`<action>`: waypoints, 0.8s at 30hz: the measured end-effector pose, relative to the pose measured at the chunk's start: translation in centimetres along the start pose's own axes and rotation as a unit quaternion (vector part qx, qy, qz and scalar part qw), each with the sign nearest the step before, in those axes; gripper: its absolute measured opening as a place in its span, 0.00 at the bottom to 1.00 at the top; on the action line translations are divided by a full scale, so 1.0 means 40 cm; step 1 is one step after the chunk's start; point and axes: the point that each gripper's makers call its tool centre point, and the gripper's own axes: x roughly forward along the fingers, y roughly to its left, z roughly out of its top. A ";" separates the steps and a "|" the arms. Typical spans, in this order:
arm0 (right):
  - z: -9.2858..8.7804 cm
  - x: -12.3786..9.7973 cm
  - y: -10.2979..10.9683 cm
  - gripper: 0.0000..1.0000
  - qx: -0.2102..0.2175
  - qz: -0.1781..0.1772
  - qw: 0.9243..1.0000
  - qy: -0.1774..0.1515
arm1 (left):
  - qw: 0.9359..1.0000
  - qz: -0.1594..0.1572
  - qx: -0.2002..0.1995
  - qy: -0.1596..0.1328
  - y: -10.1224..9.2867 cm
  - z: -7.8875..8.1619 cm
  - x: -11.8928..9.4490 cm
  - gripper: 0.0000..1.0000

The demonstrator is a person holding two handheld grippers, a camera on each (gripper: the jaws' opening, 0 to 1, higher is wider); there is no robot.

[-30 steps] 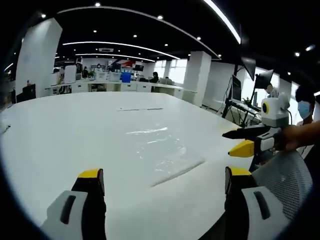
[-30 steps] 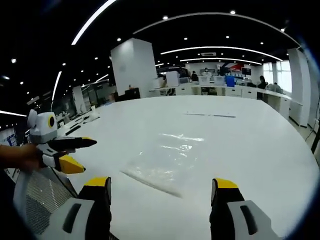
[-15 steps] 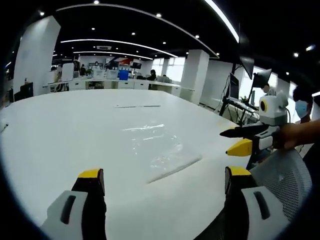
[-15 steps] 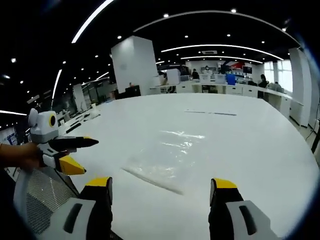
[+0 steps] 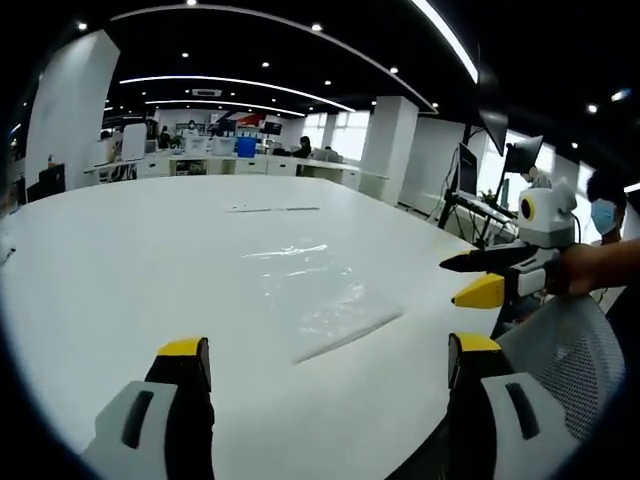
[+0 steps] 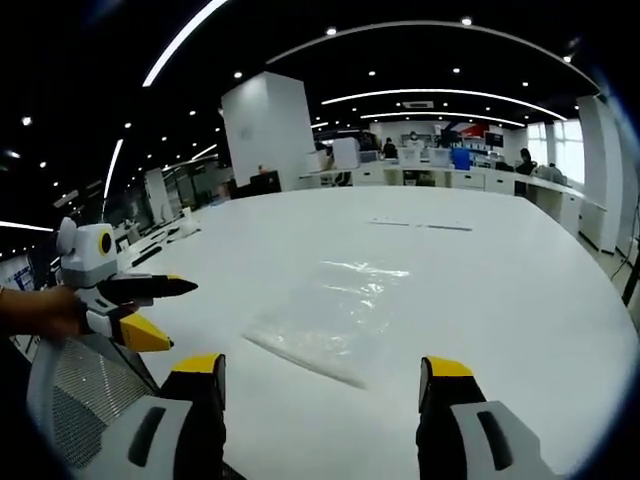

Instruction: Open the resealable bag by pulling the two sides of the seal apart until the entire bag opening is separated and visibly accessible.

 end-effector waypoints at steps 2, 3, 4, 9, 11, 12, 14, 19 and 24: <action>0.000 0.000 0.001 0.78 -0.001 0.001 1.000 0.000 | 1.000 0.001 0.001 0.001 0.002 0.000 0.000 0.97; 0.000 0.000 0.001 0.78 -0.001 0.001 1.000 0.000 | 1.000 0.001 0.001 0.000 0.002 0.000 0.000 0.97; -0.001 0.000 0.002 0.78 -0.001 0.002 1.000 0.001 | 1.000 0.002 0.001 0.000 0.002 0.000 0.000 0.97; -0.002 0.001 0.005 0.78 -0.003 0.004 1.000 0.003 | 1.000 0.002 0.000 0.001 0.002 0.000 0.000 0.97; -0.003 0.001 0.005 0.78 -0.003 0.004 1.000 0.004 | 1.000 0.001 0.001 0.002 0.001 -0.001 0.000 0.96; -0.004 0.002 0.005 0.78 -0.003 0.004 1.000 0.004 | 1.000 0.001 0.002 0.002 0.001 -0.001 0.000 0.96; -0.006 0.003 0.005 0.77 -0.003 0.004 1.000 0.006 | 1.000 0.000 0.002 0.004 -0.001 -0.003 0.000 0.96; -0.006 0.001 0.003 0.77 -0.001 0.002 1.000 0.006 | 1.000 -0.003 0.003 0.003 -0.003 -0.001 0.001 0.96; -0.007 0.003 0.002 0.77 -0.002 0.001 1.000 0.007 | 1.000 -0.005 0.001 0.006 -0.005 -0.005 0.002 0.95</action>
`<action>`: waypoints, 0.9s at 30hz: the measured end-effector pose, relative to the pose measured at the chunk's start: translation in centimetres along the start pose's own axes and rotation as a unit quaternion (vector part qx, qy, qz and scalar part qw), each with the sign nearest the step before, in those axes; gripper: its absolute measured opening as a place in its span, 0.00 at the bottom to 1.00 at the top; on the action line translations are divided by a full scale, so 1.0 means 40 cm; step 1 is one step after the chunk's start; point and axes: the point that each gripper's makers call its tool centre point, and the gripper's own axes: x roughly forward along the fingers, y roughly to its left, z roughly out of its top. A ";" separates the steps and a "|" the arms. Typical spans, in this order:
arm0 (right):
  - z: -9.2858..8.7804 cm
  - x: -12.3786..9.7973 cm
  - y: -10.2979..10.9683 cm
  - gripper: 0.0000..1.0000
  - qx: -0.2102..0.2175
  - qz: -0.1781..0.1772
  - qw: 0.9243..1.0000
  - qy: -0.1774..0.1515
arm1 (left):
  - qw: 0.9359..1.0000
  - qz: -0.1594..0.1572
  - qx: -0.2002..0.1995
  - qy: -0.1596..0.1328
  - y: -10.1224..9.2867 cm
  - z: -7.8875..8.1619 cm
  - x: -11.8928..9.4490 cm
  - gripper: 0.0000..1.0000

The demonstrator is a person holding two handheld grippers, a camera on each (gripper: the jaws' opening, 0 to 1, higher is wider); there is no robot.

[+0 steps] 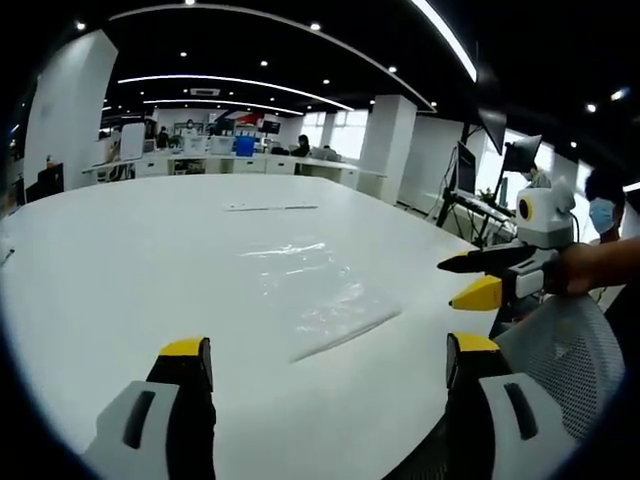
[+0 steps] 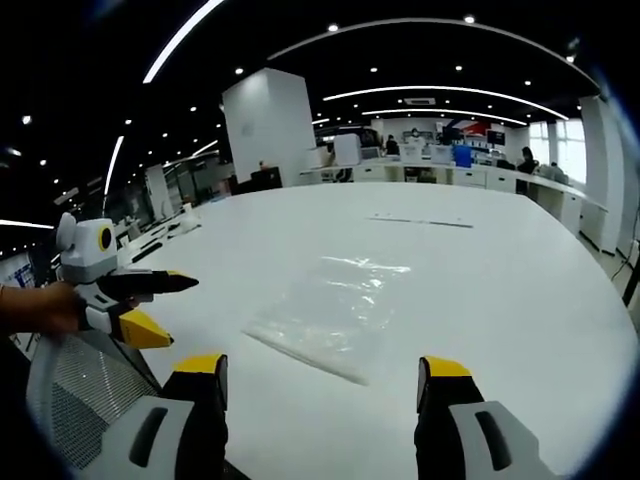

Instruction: Open the resealable bag by pulling the two sides of the seal apart until the entire bag opening is separated and visibly accessible.

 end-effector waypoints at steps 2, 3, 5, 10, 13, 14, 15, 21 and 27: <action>0.000 -0.001 -0.001 0.77 0.002 0.000 1.000 -0.001 | 1.000 -0.001 0.001 0.002 -0.002 -0.002 0.001 0.95; 0.000 -0.001 -0.002 0.77 0.003 -0.001 1.000 -0.001 | 1.000 -0.002 0.001 0.003 -0.003 -0.003 0.001 0.95; 0.000 0.000 -0.003 0.77 0.004 -0.001 1.000 -0.001 | 1.000 -0.001 0.002 0.004 -0.002 -0.004 0.001 0.95; 0.000 0.000 -0.001 0.77 0.002 0.001 1.000 0.000 | 1.000 0.000 0.000 0.004 0.000 -0.004 0.001 0.94; -0.001 0.000 0.000 0.76 0.002 0.002 1.000 0.001 | 1.000 0.000 0.000 0.004 0.001 -0.004 0.002 0.94; -0.003 0.000 0.001 0.76 0.002 0.003 1.000 0.002 | 1.000 -0.001 0.000 0.004 0.001 -0.005 0.001 0.94; -0.004 0.001 0.002 0.76 0.001 0.003 1.000 0.003 | 1.000 -0.001 0.000 0.005 0.000 -0.006 0.002 0.94; -0.006 0.001 0.004 0.76 0.001 0.005 1.000 0.005 | 1.000 -0.001 0.002 0.007 -0.002 -0.007 0.001 0.94; -0.008 0.002 0.003 0.76 0.002 0.005 1.000 0.006 | 1.000 0.001 0.002 0.004 0.000 -0.005 0.000 0.95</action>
